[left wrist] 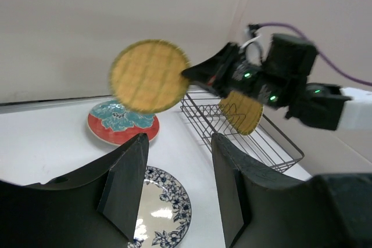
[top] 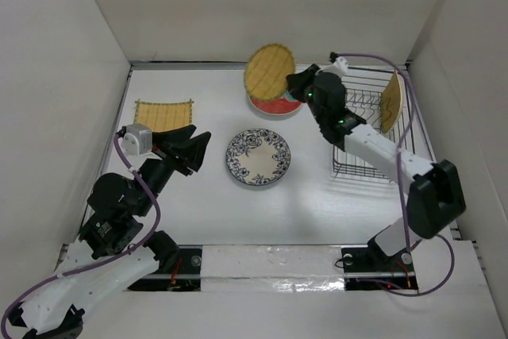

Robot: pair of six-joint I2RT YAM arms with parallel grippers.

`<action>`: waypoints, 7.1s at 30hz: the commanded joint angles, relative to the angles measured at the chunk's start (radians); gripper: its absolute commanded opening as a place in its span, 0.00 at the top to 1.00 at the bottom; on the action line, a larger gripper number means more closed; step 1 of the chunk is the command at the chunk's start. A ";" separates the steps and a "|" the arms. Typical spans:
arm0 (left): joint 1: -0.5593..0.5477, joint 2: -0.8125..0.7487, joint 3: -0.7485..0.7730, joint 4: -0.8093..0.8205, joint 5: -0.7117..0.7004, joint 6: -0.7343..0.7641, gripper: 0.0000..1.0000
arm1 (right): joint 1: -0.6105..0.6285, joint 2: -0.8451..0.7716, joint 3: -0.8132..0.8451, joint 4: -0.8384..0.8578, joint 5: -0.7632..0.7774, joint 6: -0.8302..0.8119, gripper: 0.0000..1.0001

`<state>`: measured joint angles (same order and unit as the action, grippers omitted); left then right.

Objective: Load the plates into the dish rack

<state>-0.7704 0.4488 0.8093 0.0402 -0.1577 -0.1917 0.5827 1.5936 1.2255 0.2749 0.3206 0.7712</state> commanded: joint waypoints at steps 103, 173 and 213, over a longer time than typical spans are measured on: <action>0.002 0.116 -0.022 0.056 0.026 0.001 0.55 | -0.547 -0.118 -0.077 -0.316 0.305 -0.635 0.38; 0.002 0.107 -0.024 0.058 -0.009 0.029 0.54 | 0.000 0.092 -0.244 0.268 -0.786 -0.104 1.00; 0.002 0.102 -0.025 0.059 0.021 0.006 0.54 | -0.623 -0.259 0.179 -0.184 0.317 -0.878 1.00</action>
<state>-0.7704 0.5484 0.7910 0.0555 -0.1390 -0.1802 -0.0669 1.3678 1.2892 -0.1242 0.5632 -0.0288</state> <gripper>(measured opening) 0.462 0.049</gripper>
